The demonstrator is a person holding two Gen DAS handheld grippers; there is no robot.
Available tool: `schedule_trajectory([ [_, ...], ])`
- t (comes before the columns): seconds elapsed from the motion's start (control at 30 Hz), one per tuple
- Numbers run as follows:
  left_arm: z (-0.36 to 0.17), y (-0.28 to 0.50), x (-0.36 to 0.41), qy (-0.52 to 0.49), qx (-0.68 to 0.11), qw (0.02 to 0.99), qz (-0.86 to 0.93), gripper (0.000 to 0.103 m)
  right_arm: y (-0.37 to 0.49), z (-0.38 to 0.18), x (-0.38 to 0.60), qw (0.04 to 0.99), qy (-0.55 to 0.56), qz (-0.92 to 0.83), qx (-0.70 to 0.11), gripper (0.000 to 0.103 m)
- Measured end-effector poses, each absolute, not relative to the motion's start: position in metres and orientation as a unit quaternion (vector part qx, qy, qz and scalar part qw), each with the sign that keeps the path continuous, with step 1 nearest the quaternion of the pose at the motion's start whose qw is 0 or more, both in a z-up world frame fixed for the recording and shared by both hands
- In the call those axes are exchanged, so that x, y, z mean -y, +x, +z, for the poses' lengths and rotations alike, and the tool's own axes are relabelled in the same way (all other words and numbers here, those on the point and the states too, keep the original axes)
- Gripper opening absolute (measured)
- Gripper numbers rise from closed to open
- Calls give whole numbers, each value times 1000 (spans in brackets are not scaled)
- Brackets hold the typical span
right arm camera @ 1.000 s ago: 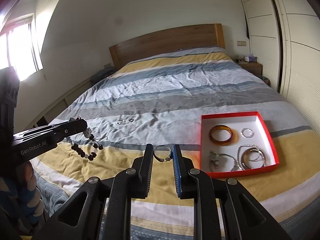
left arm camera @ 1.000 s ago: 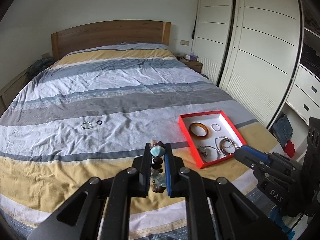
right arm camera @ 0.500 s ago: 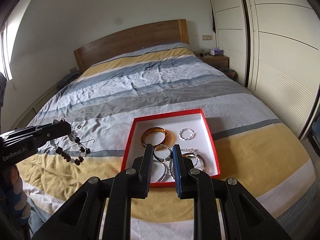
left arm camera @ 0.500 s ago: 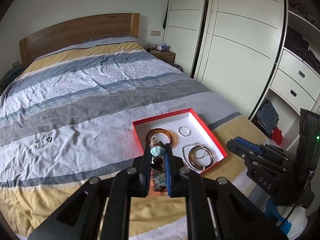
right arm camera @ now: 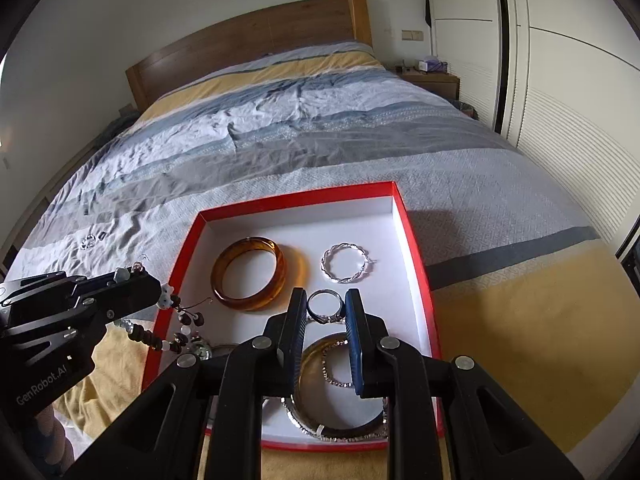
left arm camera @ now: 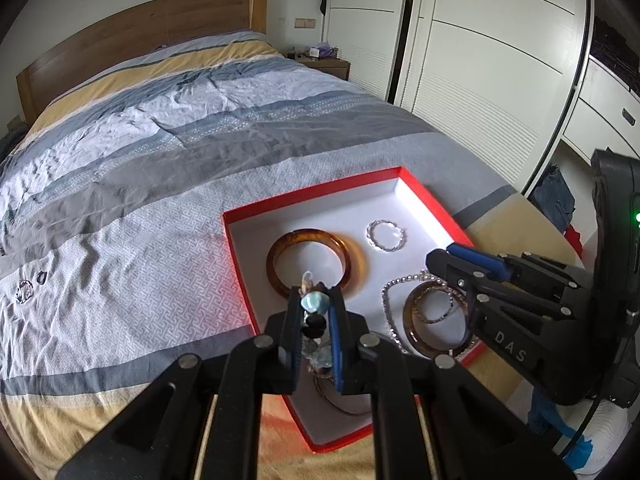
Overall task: Organize jewelry
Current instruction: 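Lower both items into the red box and open both tools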
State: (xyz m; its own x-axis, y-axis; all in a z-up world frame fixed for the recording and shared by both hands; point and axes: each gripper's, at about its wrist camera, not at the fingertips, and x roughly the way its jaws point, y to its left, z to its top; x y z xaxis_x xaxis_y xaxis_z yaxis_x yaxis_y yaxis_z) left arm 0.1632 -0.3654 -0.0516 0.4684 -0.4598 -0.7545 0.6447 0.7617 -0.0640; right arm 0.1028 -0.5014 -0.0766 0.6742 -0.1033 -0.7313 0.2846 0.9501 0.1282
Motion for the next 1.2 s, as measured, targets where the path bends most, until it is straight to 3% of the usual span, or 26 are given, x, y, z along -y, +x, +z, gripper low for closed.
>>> schedule_trajectory([
  [0.5,-101,179,372,123,-437,834,-314,11,119,-116,508,892,112,-105,-425,20],
  [1.03,-103,177,375,127,-445,828,-316,12,117,-118,507,892,109,-109,-425,21],
  [1.13,-101,175,374,125,-447,826,-319,23,113,-116,506,892,109,-110,-424,23],
  [1.2,-97,172,374,123,-446,825,-324,29,110,-114,506,892,107,-113,-425,32],
])
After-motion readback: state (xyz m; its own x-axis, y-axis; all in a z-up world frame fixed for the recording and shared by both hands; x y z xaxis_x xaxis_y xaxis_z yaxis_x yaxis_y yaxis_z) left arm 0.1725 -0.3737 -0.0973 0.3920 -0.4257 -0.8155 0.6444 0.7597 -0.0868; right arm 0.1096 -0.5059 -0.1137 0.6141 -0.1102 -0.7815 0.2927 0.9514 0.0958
